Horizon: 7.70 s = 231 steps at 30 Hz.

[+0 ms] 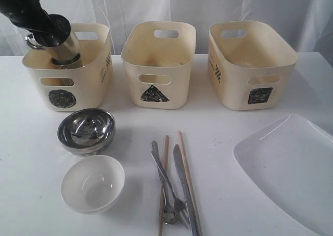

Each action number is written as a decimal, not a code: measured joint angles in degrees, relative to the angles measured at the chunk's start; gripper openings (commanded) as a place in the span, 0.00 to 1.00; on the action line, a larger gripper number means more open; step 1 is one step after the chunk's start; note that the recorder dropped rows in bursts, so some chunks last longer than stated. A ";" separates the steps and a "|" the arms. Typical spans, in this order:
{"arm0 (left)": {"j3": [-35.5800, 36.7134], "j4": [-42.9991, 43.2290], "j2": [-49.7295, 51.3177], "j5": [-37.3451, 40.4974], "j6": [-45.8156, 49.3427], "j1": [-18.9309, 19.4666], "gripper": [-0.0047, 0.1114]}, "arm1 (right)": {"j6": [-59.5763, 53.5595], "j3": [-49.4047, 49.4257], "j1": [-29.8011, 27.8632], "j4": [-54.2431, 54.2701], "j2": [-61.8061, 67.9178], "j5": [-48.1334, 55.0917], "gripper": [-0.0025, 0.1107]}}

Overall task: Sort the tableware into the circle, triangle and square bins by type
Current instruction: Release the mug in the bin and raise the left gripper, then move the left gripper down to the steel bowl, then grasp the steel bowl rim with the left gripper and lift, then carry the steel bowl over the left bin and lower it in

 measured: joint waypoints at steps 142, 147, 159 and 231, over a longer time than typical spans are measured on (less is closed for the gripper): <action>29.37 -19.42 -0.82 7.97 -5.29 -2.15 0.63 | 0.00 0.00 0.00 0.00 0.00 0.00 0.02; 29.76 -19.20 1.99 12.75 -5.73 -2.28 0.56 | 0.00 0.00 0.00 0.00 0.00 0.00 0.02; 29.76 -20.28 2.08 17.82 -6.23 -2.28 0.13 | 0.00 0.00 0.00 0.00 0.00 0.00 0.02; 29.76 -17.41 -18.03 18.02 -6.15 -2.28 0.13 | 0.00 0.00 0.00 0.00 0.00 0.00 0.02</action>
